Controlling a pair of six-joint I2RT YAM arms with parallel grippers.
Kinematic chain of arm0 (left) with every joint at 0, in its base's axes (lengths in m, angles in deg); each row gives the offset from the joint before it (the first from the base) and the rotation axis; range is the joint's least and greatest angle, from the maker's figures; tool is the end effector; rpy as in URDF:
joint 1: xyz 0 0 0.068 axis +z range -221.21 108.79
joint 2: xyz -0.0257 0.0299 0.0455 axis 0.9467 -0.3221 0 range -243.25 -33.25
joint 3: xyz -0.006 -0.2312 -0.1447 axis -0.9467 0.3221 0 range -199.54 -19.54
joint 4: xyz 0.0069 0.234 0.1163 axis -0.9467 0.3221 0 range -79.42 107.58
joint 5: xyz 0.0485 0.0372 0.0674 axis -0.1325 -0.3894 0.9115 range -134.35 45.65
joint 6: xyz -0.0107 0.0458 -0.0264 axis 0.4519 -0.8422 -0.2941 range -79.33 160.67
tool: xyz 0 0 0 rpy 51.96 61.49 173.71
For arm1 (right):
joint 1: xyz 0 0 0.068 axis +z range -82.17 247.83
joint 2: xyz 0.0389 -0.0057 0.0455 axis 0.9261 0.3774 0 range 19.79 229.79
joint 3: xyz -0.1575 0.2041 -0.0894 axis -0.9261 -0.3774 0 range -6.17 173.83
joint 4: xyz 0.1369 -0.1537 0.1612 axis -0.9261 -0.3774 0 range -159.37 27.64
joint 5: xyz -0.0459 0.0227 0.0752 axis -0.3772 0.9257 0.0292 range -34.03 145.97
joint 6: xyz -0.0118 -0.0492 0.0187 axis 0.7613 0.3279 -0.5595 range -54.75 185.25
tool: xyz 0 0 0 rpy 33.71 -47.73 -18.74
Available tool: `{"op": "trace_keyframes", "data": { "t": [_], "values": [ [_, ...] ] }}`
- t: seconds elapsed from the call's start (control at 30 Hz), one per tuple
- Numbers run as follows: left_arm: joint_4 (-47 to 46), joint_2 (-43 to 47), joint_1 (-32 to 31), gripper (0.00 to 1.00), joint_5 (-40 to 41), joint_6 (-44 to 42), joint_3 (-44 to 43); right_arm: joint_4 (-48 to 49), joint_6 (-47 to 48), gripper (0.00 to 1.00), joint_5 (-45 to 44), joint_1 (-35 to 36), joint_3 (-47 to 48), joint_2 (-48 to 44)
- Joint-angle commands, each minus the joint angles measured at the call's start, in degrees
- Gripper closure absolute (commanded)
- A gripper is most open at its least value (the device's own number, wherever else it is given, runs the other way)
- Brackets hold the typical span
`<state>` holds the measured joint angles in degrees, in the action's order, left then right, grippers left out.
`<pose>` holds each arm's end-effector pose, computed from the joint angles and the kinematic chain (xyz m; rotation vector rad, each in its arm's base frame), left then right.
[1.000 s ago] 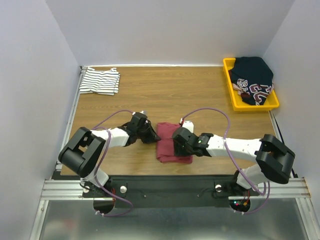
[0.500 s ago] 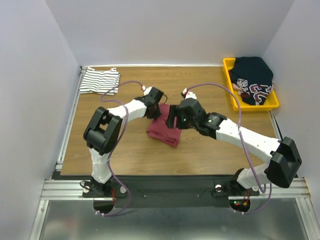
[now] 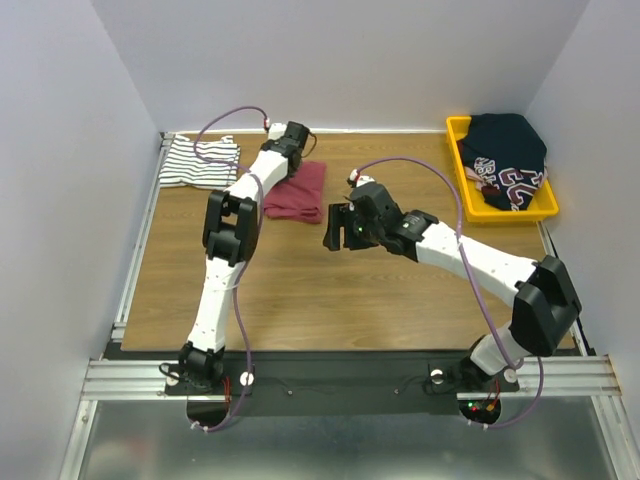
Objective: Fold and stack the tank tops
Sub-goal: Neatly place the folded tank top to the corner
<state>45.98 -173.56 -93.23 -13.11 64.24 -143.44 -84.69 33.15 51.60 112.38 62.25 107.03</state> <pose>0.5074 -0.1852 0.1882 -0.2553 2.3109 0.2862 0.2450 0.2372 0.2829 -0.2156 2.3521 0.5947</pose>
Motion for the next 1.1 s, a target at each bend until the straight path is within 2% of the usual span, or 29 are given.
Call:
{"op": "trace_keyframes", "data": {
  "t": [0.0, 0.33, 1.07],
  "values": [
    [5.13, -0.84, 4.08, 1.0, 8.56, -6.16, -9.25, 0.79, 2.21, 0.23, 2.6, -0.52, 3.03, 0.73],
    [-0.94, -1.11, 8.04, 1.0, 16.48, -16.97, -14.18, 0.97, 3.88, 0.23, 2.6, -0.78, 6.9, 4.6],
    [-10.43, 1.27, 14.81, 1.0, 15.69, -28.49, -18.31, 2.82, 4.24, 0.26, 4.1, -1.4, 8.31, 11.72]
  ]
}}
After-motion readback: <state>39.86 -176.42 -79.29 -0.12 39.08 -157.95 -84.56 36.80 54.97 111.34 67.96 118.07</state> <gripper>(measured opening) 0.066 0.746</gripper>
